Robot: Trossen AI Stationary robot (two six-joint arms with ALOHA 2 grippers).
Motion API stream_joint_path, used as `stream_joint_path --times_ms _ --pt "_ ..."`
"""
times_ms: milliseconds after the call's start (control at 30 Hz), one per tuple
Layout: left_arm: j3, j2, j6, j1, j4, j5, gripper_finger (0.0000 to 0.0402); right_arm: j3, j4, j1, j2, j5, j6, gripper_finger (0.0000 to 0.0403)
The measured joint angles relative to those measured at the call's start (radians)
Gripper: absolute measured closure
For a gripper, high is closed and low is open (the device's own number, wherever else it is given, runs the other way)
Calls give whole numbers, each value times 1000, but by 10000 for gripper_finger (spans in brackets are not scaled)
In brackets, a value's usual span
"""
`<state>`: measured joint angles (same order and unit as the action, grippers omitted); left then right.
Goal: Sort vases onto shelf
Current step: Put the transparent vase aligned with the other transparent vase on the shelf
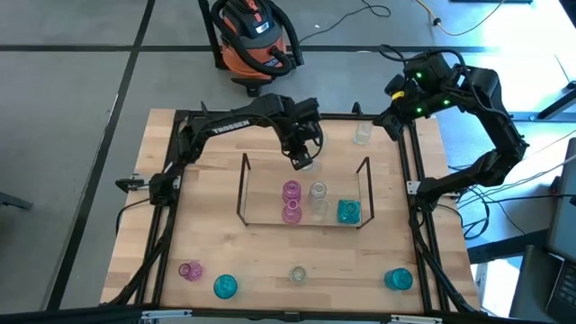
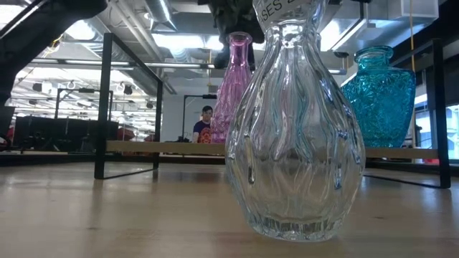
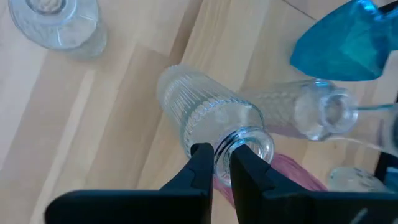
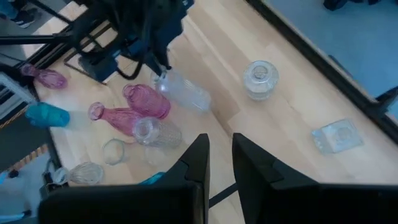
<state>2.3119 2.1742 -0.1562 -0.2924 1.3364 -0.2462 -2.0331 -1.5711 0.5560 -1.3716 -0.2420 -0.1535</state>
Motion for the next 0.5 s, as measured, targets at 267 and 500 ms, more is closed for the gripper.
stream_joint_path --times_ms 267,500 --pt "-1 0 10 -11 -27 -40 379 0 0 0 0 14 0 352" --pt "0 10 11 -10 -34 -64 379 42 29 0 -6 8 1 352"
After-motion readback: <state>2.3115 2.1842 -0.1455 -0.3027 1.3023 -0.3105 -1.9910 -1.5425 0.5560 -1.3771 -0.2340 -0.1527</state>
